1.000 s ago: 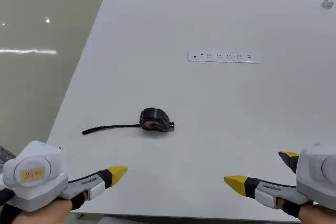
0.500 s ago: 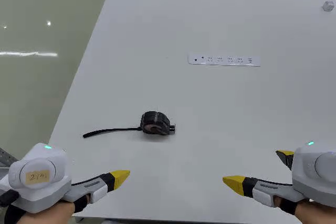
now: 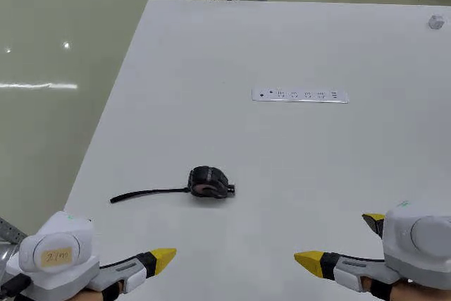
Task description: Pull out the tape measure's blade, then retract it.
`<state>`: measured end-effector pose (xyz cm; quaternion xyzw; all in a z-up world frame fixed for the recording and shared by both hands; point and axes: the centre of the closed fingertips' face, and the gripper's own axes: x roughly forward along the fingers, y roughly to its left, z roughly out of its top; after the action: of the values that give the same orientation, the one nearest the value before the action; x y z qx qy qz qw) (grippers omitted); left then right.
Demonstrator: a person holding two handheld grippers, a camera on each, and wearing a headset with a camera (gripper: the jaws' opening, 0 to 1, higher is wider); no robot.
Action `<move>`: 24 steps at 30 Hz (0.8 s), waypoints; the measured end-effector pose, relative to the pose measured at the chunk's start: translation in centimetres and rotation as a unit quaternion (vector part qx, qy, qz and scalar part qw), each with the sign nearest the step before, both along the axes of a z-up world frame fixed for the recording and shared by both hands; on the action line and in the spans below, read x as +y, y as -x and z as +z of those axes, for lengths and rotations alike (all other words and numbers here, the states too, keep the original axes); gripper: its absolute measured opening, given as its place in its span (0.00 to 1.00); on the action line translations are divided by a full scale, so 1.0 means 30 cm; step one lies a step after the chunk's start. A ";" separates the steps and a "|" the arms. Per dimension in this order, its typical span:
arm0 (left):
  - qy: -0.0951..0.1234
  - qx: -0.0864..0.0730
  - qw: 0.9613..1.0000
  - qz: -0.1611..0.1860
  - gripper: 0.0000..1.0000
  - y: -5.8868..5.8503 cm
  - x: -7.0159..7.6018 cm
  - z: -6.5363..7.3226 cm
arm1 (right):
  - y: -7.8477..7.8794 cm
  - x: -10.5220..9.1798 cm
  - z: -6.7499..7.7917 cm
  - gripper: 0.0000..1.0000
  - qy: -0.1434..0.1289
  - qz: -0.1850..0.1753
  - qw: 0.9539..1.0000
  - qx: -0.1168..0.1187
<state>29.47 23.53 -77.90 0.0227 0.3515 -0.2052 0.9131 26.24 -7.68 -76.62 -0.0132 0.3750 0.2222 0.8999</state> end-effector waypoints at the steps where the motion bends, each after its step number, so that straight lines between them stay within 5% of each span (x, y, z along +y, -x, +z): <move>1: 0.000 0.003 1.000 -0.001 0.98 -0.002 0.000 -0.007 | -0.005 0.006 -0.001 0.96 -0.001 0.002 1.000 0.000; 24: -0.008 0.004 1.000 -0.024 0.96 -0.078 -0.021 -0.033 | -0.058 0.061 -0.054 0.95 0.000 0.024 1.000 0.012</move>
<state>31.80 22.89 -78.88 0.0374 0.3562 -0.2242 0.9064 27.98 -5.85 -78.23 -0.0193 0.3850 0.2439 0.8899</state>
